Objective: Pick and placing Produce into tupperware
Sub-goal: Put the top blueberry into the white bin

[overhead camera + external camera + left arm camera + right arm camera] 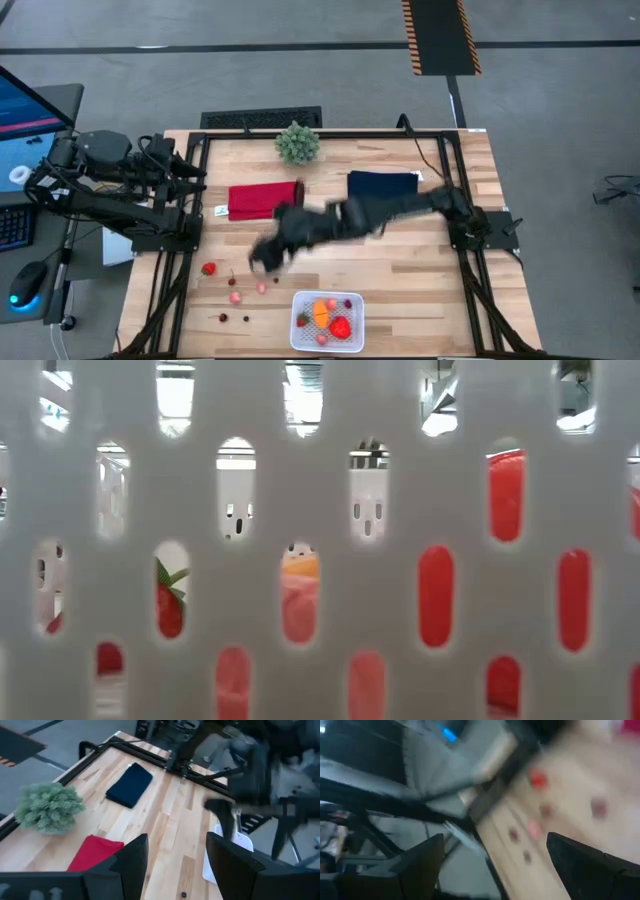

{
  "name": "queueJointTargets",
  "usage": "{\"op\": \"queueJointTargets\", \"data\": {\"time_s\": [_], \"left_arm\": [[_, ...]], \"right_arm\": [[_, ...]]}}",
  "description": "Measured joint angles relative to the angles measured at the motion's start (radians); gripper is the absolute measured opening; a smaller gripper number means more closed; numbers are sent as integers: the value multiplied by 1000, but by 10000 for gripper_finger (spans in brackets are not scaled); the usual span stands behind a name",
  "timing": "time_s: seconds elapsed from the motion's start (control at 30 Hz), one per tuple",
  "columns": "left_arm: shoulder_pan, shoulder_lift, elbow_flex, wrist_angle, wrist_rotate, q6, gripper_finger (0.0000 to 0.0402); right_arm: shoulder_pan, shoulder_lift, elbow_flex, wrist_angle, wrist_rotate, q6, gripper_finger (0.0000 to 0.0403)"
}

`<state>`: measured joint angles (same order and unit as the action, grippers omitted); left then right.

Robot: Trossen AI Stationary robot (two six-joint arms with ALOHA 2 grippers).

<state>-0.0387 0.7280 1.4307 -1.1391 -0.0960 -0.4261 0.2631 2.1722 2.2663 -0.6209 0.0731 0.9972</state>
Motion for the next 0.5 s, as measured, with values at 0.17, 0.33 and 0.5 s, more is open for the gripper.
{"op": "queueJointTargets", "data": {"time_s": [0.17, 0.33, 0.5], "left_arm": [[0, 0, 0, 2, 56, 13, 190], [0, 0, 0, 2, 61, 4, 190], [0, 5, 0, 2, 56, -14, 190]], "right_arm": [[-111, -71, 1, 91, -12, -132, 374], [-186, -162, 1, 79, -42, -435, 374], [-272, -228, -2, 87, -74, -707, 374]]}}
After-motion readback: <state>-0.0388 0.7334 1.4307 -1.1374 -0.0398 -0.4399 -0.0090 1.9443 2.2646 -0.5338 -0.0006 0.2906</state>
